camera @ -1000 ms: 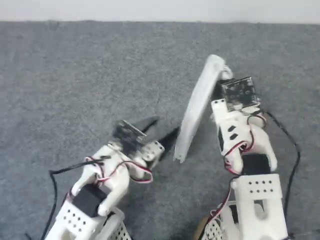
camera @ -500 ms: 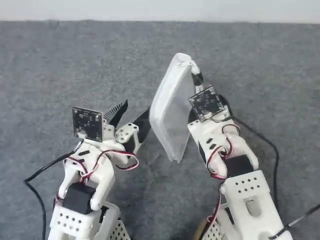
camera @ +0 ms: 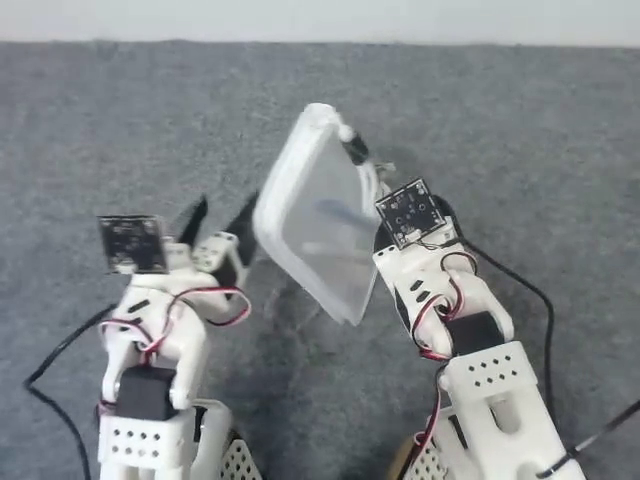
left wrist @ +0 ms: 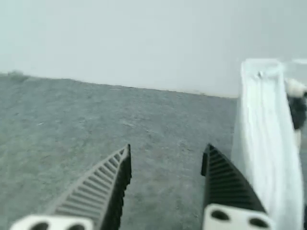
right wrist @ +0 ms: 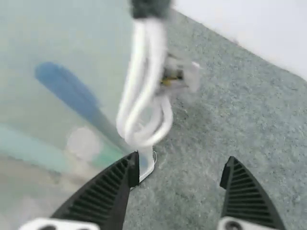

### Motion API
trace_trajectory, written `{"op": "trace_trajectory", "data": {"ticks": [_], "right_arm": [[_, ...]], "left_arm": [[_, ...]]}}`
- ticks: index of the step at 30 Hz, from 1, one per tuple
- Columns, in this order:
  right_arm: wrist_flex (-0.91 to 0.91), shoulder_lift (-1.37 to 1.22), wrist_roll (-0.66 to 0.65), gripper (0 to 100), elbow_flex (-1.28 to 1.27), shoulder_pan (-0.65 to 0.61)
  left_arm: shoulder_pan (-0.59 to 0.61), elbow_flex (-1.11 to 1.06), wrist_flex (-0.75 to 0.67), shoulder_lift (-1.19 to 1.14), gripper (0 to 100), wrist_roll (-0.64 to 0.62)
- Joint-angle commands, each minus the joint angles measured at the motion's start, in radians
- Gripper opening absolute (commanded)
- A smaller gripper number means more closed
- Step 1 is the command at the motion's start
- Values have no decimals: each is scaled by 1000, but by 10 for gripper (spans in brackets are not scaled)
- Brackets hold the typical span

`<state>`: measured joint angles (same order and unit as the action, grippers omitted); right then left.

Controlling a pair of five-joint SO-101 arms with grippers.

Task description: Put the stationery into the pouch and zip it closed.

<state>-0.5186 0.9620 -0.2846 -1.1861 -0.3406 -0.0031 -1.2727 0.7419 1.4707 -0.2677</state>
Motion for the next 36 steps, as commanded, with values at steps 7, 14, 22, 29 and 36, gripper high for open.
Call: {"op": "trace_trajectory", "data": {"ticks": [7,14,22,29,36], "right_arm": [[22,44,-12,260,-14,-12],[25,188,-12,260,-83,-12],[25,334,-12,259,-149,-12],[25,427,-9,258,-193,-12],[18,538,-5,76,-215,-12]], "left_arm": [[215,79,-49,15,228,-135],[293,85,-49,20,228,-190],[216,27,32,267,227,-178],[109,-35,26,345,224,-77],[68,-36,32,354,205,-77]]}}
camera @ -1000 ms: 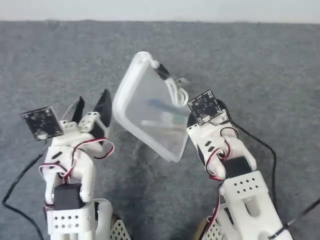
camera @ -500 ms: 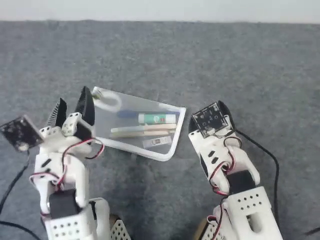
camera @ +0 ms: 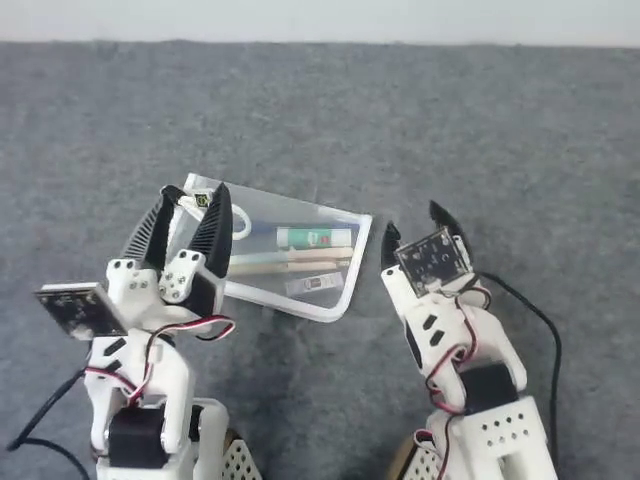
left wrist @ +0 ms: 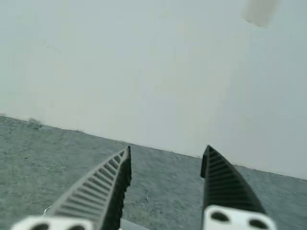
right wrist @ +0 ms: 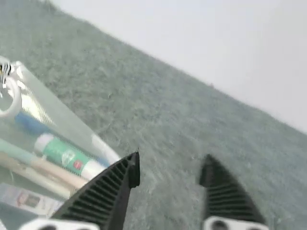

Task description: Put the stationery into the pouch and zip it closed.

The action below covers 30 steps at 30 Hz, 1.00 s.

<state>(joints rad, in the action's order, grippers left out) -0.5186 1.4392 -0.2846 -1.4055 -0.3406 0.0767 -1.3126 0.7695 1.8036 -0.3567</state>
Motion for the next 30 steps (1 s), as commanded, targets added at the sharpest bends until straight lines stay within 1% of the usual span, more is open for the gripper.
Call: {"op": "trace_trajectory", "data": {"ticks": [1,6,9,11,13,17,21,27,28,30], "right_arm": [[21,77,-8,58,-5,-12],[25,186,-12,46,-54,-5],[18,268,-12,44,-83,-2],[15,346,-12,35,-103,21],[21,394,-12,2,-117,61],[22,371,-5,6,-109,122],[16,377,-5,6,-107,125],[19,377,-5,6,-101,125],[21,377,-5,6,-103,125],[24,377,-5,6,-107,125]], "left_arm": [[-14,4,5,21,185,12],[-14,8,0,21,77,17],[-14,10,-2,21,33,21],[-15,15,-2,21,12,49],[-15,19,0,21,11,57],[-20,19,2,21,11,57],[-92,10,3,21,11,71],[-192,-42,-25,21,12,233],[-196,-67,-51,21,12,255],[-196,-139,-149,21,12,284]]}}
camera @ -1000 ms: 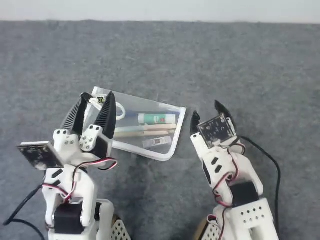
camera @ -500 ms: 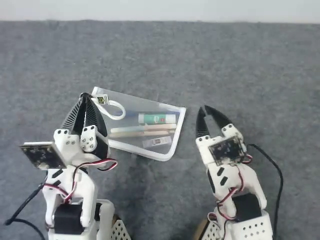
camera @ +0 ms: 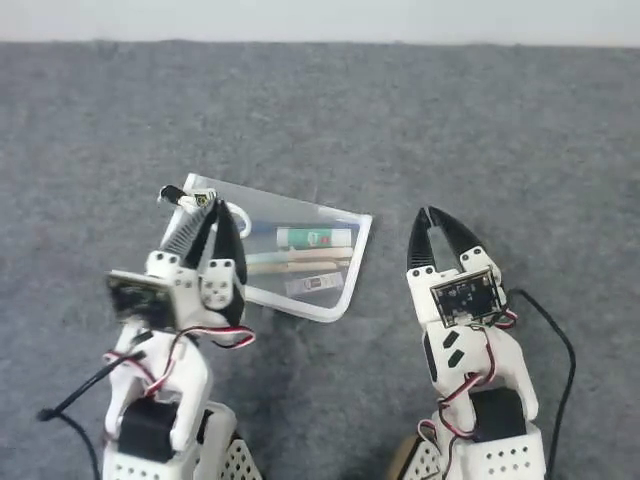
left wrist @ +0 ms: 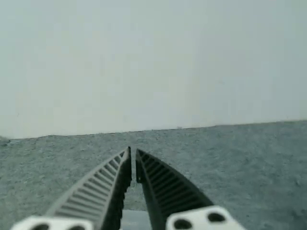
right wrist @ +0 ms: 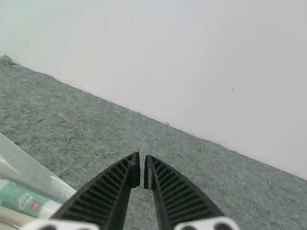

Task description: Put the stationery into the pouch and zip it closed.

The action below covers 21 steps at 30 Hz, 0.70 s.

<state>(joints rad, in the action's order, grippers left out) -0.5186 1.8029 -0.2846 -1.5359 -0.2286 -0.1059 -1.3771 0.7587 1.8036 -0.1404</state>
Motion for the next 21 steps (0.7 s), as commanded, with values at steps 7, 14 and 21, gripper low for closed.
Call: {"op": "trace_trajectory", "data": {"ticks": [7,14,21], "right_arm": [[25,13,-5,6,-32,13],[25,13,-5,6,-147,13],[-67,13,-5,6,-149,27]], "left_arm": [[-14,-252,-407,21,13,78],[-21,-268,-413,21,13,74],[-14,-308,-385,21,84,72]]}}
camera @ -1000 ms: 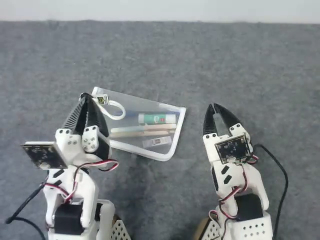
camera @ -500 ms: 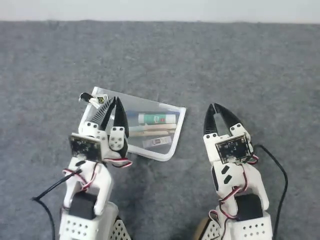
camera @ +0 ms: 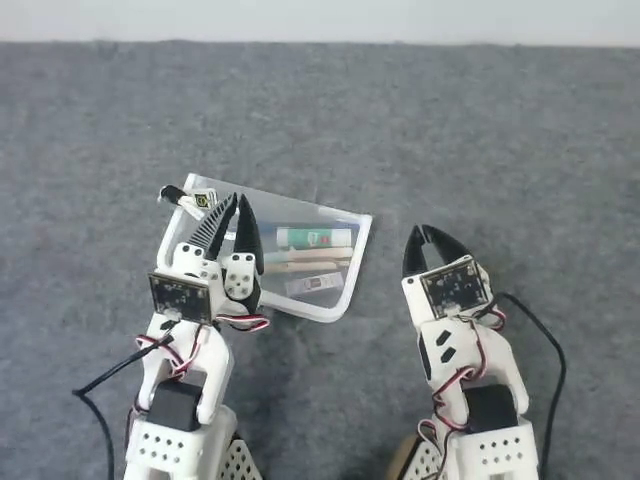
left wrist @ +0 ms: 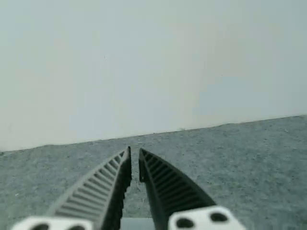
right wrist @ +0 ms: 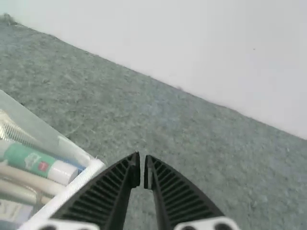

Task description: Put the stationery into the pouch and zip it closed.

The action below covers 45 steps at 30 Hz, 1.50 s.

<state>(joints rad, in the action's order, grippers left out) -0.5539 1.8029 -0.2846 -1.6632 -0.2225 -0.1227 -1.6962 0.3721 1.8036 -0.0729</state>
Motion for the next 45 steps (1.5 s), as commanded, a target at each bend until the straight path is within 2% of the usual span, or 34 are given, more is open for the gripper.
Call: {"op": "trace_trajectory", "data": {"ticks": [1,5,14,22,28,37,45], "right_arm": [[-45,13,-5,6,-21,21],[-131,13,-5,6,-21,13],[-464,13,-5,6,-21,19],[-529,13,-5,6,-21,18],[-762,13,-11,6,-20,24],[-756,13,-5,6,-20,111],[-756,13,-11,6,-20,107]], "left_arm": [[3,12,20,21,99,5],[3,12,115,21,134,5],[38,12,241,20,136,6],[129,12,339,20,138,6],[129,12,451,20,138,9],[121,12,649,20,138,12],[121,12,796,20,138,12]]}}
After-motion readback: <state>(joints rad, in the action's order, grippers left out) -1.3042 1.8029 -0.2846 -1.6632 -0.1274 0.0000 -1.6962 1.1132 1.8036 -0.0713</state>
